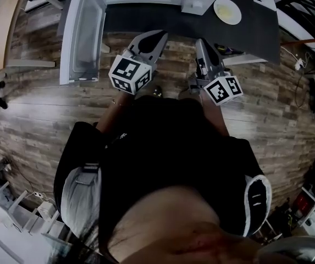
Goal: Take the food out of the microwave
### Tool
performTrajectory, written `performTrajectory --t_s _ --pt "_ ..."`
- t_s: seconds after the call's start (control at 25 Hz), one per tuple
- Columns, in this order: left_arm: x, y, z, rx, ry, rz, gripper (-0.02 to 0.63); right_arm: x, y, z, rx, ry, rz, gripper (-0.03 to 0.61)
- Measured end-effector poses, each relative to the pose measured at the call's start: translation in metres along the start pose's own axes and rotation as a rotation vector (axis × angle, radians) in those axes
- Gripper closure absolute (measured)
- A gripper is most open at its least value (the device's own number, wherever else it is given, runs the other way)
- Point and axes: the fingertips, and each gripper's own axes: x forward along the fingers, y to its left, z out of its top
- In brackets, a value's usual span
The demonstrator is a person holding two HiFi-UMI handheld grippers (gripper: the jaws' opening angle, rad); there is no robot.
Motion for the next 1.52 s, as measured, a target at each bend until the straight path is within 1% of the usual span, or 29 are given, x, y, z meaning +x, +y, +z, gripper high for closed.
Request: performTrajectory --t_s 0.08,0.16,0.4,0.56,0.64,0.76,0.96,1.2,1.32,1.44,1.52 --pt "-0.004 0.006 0.001 -0.012 -0.003 0.021 0.606 0.002 0.005 -0.003 0.006 0.004 0.006 0.580" --pt "-0.008 0.010 0.005 -0.012 -0.025 0.040 0.606 0.003 0.008 -0.006 0.018 0.006 0.012 0.580" --pt "-0.013 0.010 0.003 -0.026 -0.038 0.063 0.606 0.002 0.006 -0.012 0.027 0.019 0.028 0.580" --pt "-0.014 0.014 0.001 0.000 -0.029 0.087 0.606 0.008 0.003 -0.011 0.035 0.022 0.046 0.580" --pt "-0.013 0.016 0.001 0.000 -0.029 0.090 0.606 0.012 0.001 -0.012 0.038 0.030 0.053 0.580" --pt "-0.012 0.025 0.004 0.000 -0.026 0.100 0.606 0.023 -0.002 -0.014 0.059 0.038 0.057 0.580" --pt "-0.010 0.045 0.010 0.035 -0.037 0.121 0.606 0.049 -0.005 -0.024 0.095 0.057 0.070 0.580" --pt "0.003 0.070 0.013 0.027 -0.032 0.141 0.606 0.077 -0.015 -0.029 0.100 0.079 0.065 0.580" --pt "0.010 0.081 0.012 0.036 -0.020 0.142 0.606 0.091 -0.017 -0.031 0.116 0.079 0.063 0.580" --pt "0.018 0.091 0.013 0.042 -0.018 0.143 0.606 0.107 -0.018 -0.030 0.174 0.053 0.064 0.580" --pt "0.022 0.096 0.015 0.040 -0.022 0.145 0.606 0.118 -0.016 -0.028 0.193 0.036 0.068 0.580"
